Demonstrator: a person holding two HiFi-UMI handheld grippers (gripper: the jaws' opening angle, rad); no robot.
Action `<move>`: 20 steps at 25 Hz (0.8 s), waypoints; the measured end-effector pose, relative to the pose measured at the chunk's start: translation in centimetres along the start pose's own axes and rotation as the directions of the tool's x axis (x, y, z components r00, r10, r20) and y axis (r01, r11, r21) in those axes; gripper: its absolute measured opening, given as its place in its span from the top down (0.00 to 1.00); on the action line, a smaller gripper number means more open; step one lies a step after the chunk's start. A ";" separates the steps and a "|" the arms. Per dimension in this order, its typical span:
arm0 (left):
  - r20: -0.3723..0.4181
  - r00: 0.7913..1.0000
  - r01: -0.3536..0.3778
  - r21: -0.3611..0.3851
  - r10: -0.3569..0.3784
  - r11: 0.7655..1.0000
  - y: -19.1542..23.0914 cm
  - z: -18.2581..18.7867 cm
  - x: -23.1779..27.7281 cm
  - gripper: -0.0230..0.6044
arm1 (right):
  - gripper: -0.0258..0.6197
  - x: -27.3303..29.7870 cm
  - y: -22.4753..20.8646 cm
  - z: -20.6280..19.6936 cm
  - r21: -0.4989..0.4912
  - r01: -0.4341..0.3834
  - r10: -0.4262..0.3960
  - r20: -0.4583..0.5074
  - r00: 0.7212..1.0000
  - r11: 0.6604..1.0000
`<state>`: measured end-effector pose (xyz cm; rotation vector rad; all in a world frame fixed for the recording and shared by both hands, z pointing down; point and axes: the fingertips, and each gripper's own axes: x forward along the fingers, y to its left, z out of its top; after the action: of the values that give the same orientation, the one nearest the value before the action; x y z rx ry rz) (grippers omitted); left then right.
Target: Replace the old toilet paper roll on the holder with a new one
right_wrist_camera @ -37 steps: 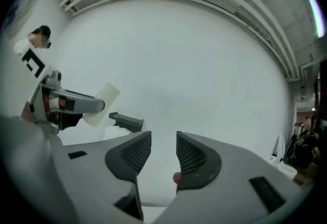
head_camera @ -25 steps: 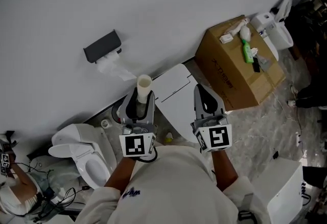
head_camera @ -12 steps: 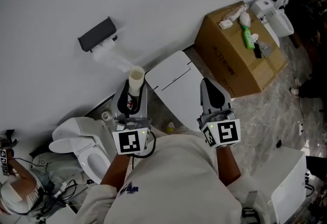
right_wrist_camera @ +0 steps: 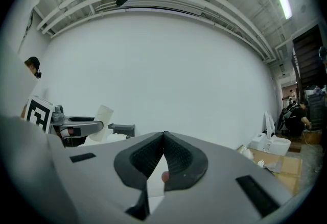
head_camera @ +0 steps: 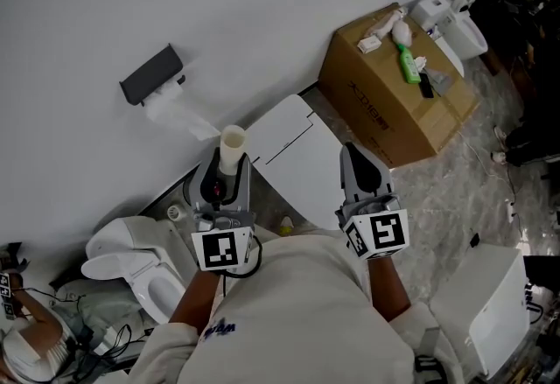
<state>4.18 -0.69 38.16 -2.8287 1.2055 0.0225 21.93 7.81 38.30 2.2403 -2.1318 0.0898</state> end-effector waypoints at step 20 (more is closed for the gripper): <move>-0.008 1.000 0.021 0.039 -0.021 0.999 -1.7 -0.3 0.2 0.67 | 0.96 -0.4 -0.4 -0.3 0.011 -0.030 0.030 -0.010 1.000 0.999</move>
<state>5.55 0.28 38.50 -2.8097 1.1647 -0.0135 22.31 8.24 38.59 2.2091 -2.1653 0.1131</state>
